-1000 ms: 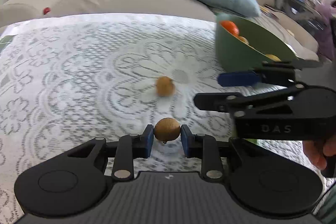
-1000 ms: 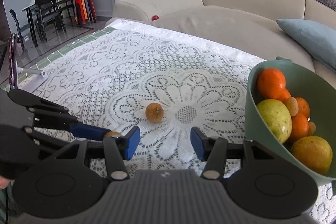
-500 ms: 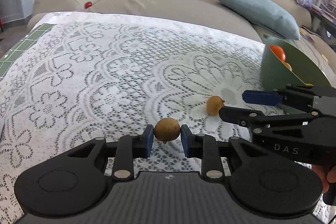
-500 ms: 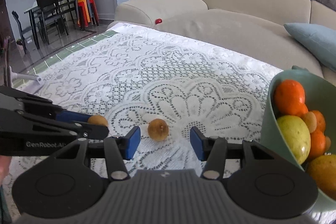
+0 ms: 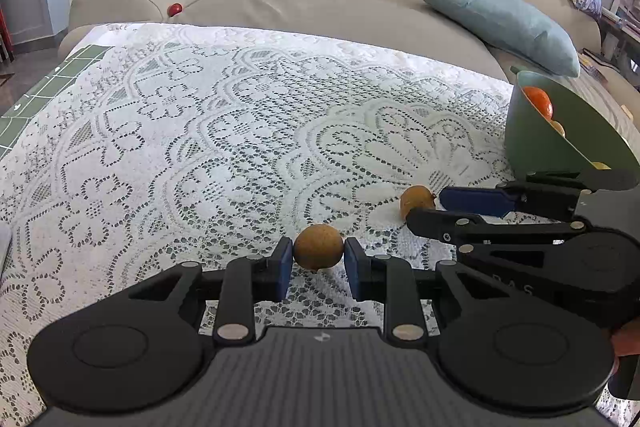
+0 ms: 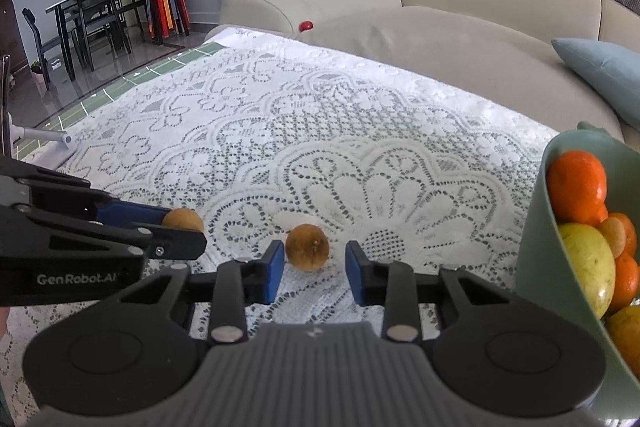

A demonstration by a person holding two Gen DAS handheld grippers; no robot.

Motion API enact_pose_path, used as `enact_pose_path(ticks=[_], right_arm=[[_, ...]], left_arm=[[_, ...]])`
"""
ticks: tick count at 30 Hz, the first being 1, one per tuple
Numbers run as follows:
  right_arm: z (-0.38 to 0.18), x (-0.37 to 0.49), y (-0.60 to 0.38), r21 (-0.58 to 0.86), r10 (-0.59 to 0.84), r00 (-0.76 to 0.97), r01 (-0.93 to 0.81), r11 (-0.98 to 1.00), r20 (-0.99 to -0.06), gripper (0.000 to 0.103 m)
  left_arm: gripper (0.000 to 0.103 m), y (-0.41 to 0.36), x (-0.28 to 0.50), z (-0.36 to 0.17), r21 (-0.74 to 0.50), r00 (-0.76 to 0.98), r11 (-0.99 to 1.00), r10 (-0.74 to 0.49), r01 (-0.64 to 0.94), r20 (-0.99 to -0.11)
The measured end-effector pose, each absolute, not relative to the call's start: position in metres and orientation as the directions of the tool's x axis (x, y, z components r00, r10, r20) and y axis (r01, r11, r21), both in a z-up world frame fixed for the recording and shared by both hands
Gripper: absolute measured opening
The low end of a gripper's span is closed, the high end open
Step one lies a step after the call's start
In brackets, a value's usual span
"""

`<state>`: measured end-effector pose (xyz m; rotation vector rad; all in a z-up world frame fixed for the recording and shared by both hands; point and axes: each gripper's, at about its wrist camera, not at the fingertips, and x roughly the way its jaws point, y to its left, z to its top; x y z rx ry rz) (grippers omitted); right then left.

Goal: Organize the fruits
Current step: 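Grasp a brown kiwi with the left gripper while the right gripper grasps another kiwi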

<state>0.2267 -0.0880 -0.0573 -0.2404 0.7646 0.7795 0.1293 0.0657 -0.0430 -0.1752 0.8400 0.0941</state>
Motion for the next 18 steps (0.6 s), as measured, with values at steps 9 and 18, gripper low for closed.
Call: enact_pose_path(ticks=[9, 18], right_arm=[[-0.060, 0.224, -0.086, 0.082, 0.553, 0.448, -0.721, 0.688, -0.702, 0.020], [-0.040, 0.215, -0.092, 0.042, 0.561, 0.489, -0.728, 0.685, -0.668, 0.020]], left_arm=[[0.031, 0.066, 0.128, -0.043, -0.117, 0.665, 0.982, 0.014, -0.151, -0.746], [0.031, 0.061, 0.128, -0.038, -0.137, 0.693, 0.981, -0.006, -0.135, -0.721]])
